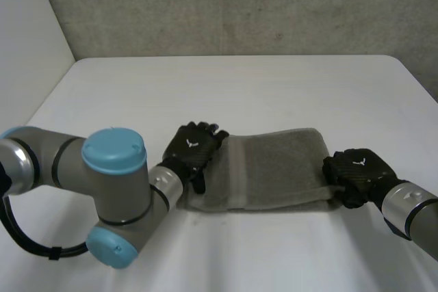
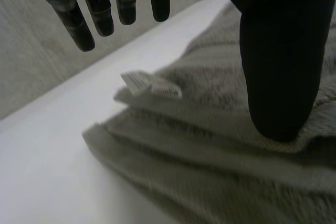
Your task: Fold the towel.
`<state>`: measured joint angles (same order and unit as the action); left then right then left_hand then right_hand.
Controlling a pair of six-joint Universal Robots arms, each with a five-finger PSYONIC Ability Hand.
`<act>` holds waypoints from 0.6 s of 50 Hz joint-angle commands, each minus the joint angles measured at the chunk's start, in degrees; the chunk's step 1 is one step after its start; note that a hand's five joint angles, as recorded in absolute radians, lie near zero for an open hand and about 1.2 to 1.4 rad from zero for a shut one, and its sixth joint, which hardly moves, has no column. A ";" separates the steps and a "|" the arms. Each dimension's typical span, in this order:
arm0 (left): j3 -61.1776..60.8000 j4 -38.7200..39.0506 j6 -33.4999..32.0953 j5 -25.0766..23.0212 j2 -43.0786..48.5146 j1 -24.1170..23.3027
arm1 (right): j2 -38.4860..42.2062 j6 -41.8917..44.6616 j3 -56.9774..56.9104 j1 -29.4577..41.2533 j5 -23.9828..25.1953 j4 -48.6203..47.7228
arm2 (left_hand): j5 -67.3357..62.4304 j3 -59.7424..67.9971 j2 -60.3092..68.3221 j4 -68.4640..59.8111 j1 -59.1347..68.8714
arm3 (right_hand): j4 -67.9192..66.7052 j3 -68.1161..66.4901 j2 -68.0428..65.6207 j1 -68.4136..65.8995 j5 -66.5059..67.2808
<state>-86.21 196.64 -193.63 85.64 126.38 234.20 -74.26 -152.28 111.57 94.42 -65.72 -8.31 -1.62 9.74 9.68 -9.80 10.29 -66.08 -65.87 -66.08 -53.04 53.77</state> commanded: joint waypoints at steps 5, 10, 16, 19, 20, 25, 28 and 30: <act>-6.07 -0.21 -0.08 2.07 -5.95 -0.68 | 0.25 4.36 -6.72 11.05 -7.49 -6.02 | 0.23 1.66 1.71 -1.60 1.11 | -13.92 -14.13 -13.92 -26.96 16.23; -7.48 -0.29 -0.08 4.01 -10.54 1.08 | 2.10 4.89 -13.66 24.76 -11.62 -6.19 | 0.73 1.15 1.21 -1.09 0.60 | -13.92 -14.13 -13.92 -26.96 16.23; -10.99 -1.52 -0.08 6.30 -18.69 8.88 | 9.99 5.41 -22.17 38.44 -12.85 -6.19 | 0.90 0.98 1.04 -0.92 0.43 | -13.92 -14.13 -13.92 -26.96 16.23; -11.61 -1.70 0.01 6.30 -20.29 10.57 | 14.03 5.50 -25.16 42.76 -12.33 -6.19 | 0.90 0.98 1.04 -0.92 0.43 | -13.92 -14.13 -13.92 -26.96 16.23; -12.31 -1.70 0.09 6.12 -21.69 11.96 | 16.14 5.42 -26.22 44.17 -12.15 -6.11 | 0.90 0.98 1.04 -0.92 0.43 | -13.92 -14.13 -13.92 -26.96 16.23; -13.37 -1.70 0.36 5.59 -24.42 14.62 | 20.63 5.24 -27.99 46.03 -11.80 -6.11 | 1.07 0.81 0.87 -0.75 0.26 | -13.92 -14.13 -13.92 -26.96 16.23; -13.28 -1.53 0.36 5.51 -24.51 14.62 | 20.56 4.98 -27.90 45.86 -11.89 -6.02 | 1.07 0.81 0.87 -0.75 0.26 | -13.92 -14.13 -13.92 -26.96 16.23; -12.84 -1.52 0.36 5.42 -24.42 14.18 | 19.51 4.19 -27.47 45.51 -11.97 -5.93 | 1.07 0.81 0.87 -0.75 0.26 | 6.01 5.80 6.00 -7.03 -3.69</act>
<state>-99.35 194.93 -193.34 91.48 102.48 248.25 -55.49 -146.98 84.18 140.06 -77.88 -14.46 -1.55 9.62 9.54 -9.69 10.29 -68.41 -67.77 -67.33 -53.86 56.32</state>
